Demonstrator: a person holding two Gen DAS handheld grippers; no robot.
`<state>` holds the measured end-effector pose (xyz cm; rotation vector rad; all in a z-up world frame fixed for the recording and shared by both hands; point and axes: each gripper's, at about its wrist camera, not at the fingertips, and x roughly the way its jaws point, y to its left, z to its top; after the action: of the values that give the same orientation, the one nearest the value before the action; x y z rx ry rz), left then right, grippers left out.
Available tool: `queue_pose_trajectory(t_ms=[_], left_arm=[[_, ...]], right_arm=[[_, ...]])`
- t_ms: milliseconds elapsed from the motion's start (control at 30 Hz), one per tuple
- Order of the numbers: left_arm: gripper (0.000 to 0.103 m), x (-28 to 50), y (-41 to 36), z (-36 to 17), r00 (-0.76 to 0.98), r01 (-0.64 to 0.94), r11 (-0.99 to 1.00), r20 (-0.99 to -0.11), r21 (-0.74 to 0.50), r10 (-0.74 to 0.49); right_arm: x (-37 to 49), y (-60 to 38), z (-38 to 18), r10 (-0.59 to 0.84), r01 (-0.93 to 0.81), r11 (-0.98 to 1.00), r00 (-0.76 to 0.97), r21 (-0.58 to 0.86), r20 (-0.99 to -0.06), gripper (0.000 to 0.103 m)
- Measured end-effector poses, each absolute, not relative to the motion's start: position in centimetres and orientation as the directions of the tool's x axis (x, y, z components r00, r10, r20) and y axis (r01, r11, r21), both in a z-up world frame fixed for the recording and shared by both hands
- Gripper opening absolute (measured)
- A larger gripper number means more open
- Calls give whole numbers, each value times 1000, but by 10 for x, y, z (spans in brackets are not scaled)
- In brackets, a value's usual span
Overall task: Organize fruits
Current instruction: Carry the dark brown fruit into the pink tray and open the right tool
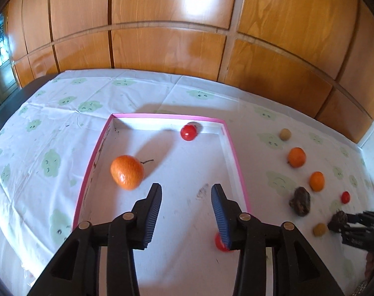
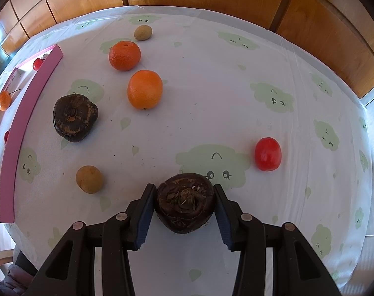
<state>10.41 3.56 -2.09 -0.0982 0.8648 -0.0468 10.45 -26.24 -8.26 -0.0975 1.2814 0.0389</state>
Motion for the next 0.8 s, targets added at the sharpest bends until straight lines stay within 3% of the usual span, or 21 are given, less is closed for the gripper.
queue_pose_trajectory(t_ms=[567,800], left_arm=[[53,51,33,0,707,24,995,-703,-93,-83],[54,48,40,-3,702,7,994,-707,-106,-81]], right_arm=[[100,-259,-78,-44,-70,995,305,-69,-951,46],[96,-252,-43,-2,-41,999,399,-20,-917,46]])
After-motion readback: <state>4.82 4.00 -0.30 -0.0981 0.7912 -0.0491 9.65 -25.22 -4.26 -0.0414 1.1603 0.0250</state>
